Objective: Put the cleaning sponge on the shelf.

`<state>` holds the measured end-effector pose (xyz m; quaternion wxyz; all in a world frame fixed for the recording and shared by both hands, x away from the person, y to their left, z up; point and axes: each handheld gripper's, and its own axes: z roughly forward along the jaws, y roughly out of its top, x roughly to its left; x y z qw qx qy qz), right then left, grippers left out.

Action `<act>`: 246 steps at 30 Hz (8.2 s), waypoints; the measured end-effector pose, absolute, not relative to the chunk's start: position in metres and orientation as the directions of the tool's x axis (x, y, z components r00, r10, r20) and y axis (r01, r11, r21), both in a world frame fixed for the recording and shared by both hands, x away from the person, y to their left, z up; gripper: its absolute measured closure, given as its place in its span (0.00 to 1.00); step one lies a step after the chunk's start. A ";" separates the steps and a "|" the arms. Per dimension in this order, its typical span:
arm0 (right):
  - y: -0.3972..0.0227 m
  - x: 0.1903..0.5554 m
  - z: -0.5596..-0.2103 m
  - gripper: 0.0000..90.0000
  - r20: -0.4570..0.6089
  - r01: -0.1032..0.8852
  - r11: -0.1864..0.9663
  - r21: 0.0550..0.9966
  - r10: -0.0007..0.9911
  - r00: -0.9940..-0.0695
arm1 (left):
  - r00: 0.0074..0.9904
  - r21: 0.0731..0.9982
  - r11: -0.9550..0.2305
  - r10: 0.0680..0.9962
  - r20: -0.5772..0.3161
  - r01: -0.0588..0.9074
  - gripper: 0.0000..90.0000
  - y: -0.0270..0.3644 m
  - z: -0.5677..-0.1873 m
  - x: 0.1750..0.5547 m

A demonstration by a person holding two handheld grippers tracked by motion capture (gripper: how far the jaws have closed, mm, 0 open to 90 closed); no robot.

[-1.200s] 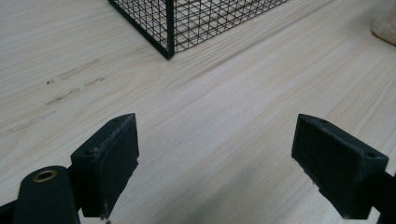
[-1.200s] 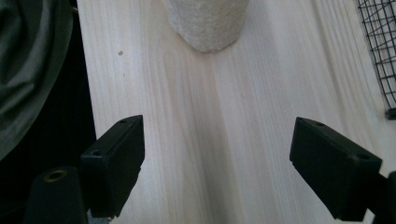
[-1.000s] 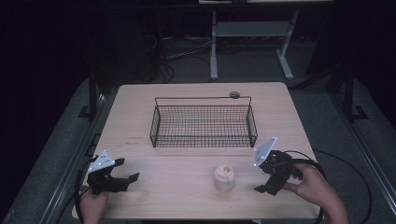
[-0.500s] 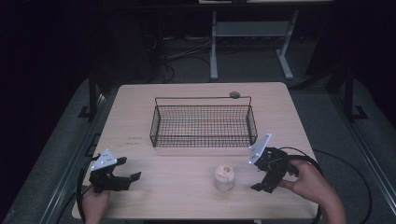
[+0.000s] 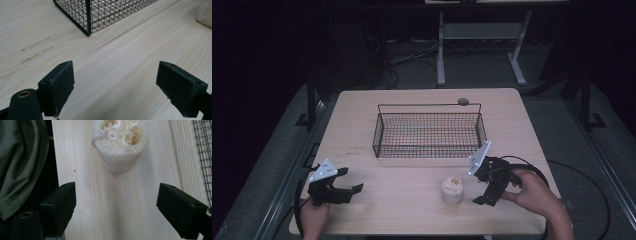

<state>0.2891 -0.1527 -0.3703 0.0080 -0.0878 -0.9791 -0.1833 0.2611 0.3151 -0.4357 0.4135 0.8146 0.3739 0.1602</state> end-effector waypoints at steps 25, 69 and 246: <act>-0.110 0.301 -0.375 0.17 0.069 0.124 0.935 0.331 0.107 -0.992 | 0.662 0.795 -0.374 0.748 -0.047 0.479 0.15 0.319 -0.436 0.258; -0.084 0.319 -0.374 0.33 0.077 0.087 0.943 0.320 0.065 -0.995 | 0.660 0.796 -0.371 0.749 -0.048 0.478 0.15 0.322 -0.436 0.257; -0.103 0.486 -0.384 0.33 0.050 0.412 0.850 0.329 0.420 -0.906 | 0.644 0.798 -0.354 0.763 -0.055 0.488 0.15 0.330 -0.436 0.252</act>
